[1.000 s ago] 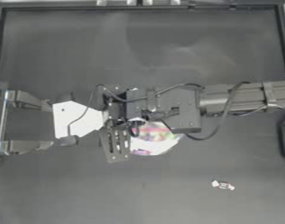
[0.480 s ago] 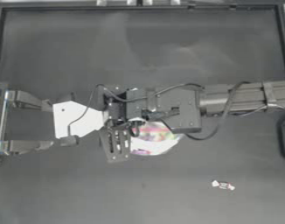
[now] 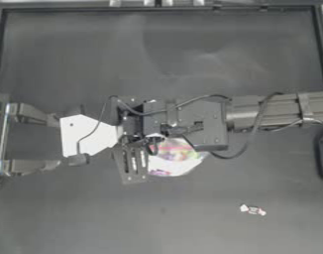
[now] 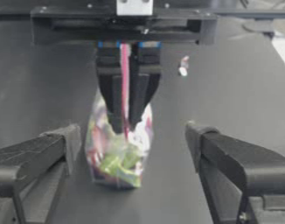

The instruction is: Put candy in bag

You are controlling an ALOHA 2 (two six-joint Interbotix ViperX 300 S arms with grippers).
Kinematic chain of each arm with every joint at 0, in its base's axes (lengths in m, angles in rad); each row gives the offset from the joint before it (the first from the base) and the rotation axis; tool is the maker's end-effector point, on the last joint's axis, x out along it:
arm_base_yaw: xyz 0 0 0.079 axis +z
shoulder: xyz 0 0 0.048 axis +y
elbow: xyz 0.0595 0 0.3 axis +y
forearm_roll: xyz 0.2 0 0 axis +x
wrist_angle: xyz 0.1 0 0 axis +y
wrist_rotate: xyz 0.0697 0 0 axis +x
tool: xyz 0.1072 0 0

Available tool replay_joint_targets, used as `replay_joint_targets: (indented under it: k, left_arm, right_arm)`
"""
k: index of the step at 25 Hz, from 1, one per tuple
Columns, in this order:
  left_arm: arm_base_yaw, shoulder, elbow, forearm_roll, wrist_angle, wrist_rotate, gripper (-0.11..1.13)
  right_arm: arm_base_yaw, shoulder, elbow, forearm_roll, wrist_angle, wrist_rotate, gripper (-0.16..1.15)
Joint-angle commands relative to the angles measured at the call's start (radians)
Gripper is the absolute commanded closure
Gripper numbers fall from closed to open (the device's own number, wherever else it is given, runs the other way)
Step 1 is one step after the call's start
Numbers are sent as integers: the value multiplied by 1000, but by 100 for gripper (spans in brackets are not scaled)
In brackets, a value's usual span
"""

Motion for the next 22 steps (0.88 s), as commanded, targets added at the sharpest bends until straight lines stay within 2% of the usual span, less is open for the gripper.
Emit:
replay_joint_targets:
  k: [1,8,22]
  left_arm:
    - [2,11,-8,-6,-8,-2,1]
    - [2,11,2,-25,-8,0,1]
    - [2,37,15,-58,-8,0,1]
  right_arm:
    - [0,-20,-28,-20,5,0,68]
    - [0,-29,-29,-18,6,-2,91]
    - [5,-69,-17,-15,-14,2,92]
